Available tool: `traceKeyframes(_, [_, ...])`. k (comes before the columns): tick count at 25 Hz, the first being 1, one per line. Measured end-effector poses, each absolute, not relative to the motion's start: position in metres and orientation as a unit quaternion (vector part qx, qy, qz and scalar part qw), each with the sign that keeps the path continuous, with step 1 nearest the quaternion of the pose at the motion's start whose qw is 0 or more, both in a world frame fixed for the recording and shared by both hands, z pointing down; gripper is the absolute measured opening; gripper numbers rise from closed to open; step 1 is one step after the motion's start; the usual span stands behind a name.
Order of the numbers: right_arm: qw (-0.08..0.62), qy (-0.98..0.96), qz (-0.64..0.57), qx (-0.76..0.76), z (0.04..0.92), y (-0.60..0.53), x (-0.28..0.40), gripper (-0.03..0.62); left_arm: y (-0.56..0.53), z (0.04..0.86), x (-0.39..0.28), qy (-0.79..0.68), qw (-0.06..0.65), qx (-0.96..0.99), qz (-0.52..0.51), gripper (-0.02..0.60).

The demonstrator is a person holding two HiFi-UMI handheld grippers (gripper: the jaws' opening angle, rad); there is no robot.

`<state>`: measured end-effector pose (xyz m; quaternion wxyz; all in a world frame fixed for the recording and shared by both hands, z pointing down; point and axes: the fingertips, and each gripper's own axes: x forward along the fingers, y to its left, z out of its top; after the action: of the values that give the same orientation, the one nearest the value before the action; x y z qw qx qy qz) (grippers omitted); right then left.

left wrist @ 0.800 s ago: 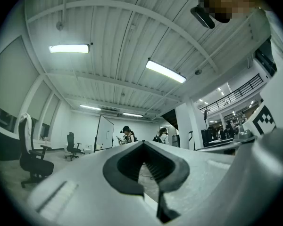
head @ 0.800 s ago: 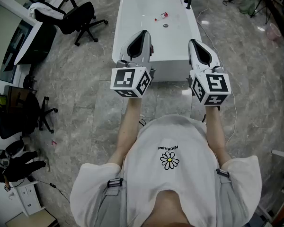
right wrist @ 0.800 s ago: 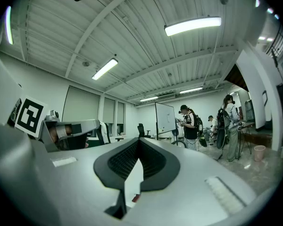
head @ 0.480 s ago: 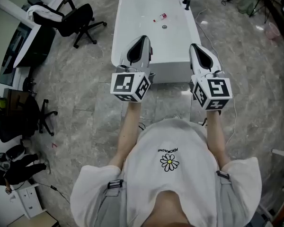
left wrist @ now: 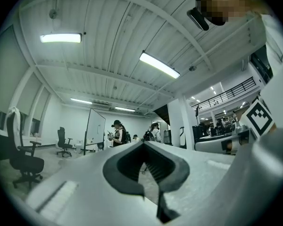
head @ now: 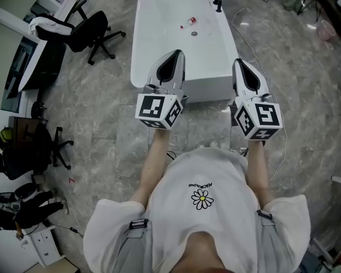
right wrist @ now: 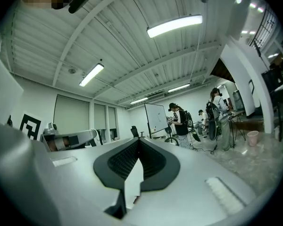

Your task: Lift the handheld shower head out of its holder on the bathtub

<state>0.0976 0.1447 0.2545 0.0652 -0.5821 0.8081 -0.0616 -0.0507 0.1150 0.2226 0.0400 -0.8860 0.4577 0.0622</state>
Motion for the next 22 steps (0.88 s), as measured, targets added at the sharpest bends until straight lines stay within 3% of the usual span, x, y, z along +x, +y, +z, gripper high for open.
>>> traceKeyframes(11, [0.020, 0.818, -0.074, -0.570, 0.293, 0.114, 0.104, 0.023, 0.086, 0.245, -0.056, 0.481, 0.024, -0.874, 0.063, 0.000])
traceKeyframes(22, [-0.001, 0.808, -0.064, -0.586, 0.295, -0.020, 0.085, 0.024, -0.056, 0.258, -0.085, 0.483, 0.003, -0.871, 0.093, 0.000])
